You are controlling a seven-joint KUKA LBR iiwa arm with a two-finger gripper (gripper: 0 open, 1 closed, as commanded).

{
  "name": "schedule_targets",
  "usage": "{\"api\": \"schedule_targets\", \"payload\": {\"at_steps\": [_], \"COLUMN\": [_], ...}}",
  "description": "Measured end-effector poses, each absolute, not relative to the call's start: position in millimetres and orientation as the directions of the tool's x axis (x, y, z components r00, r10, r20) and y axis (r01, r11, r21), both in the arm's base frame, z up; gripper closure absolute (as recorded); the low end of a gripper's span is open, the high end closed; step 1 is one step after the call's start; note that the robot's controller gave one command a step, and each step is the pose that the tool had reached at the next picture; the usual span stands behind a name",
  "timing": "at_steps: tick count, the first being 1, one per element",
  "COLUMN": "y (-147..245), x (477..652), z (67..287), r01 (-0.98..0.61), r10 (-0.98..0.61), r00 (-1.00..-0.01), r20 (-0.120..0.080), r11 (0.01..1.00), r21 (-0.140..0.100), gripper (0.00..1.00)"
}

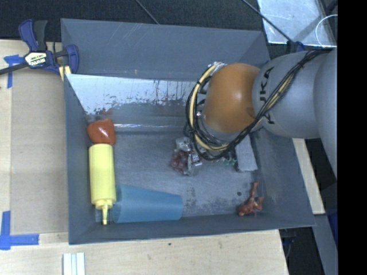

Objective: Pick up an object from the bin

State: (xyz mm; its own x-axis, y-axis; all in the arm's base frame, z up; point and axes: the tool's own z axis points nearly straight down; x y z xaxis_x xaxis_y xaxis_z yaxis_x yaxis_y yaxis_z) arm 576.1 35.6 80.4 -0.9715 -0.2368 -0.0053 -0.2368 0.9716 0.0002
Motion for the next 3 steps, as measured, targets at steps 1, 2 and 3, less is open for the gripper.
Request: {"api": "schedule_targets", "payload": {"at_steps": [1, 2, 3], "y": [39.7, 34.3, 25.7], "x": [580.9, 572.6, 572.3], "z": [118.9, 175.3, 178.6], "r01": [-0.253, -0.220, -0.221], "r10": [-0.253, -0.220, -0.221], "r00": [-0.967, -0.975, -0.975], "r20": [-0.011, -0.011, -0.006], "r11": [0.967, 0.976, 0.975], "r21": [-0.001, -0.001, 0.001], "gripper": [1.00, 1.00, 1.00]}}
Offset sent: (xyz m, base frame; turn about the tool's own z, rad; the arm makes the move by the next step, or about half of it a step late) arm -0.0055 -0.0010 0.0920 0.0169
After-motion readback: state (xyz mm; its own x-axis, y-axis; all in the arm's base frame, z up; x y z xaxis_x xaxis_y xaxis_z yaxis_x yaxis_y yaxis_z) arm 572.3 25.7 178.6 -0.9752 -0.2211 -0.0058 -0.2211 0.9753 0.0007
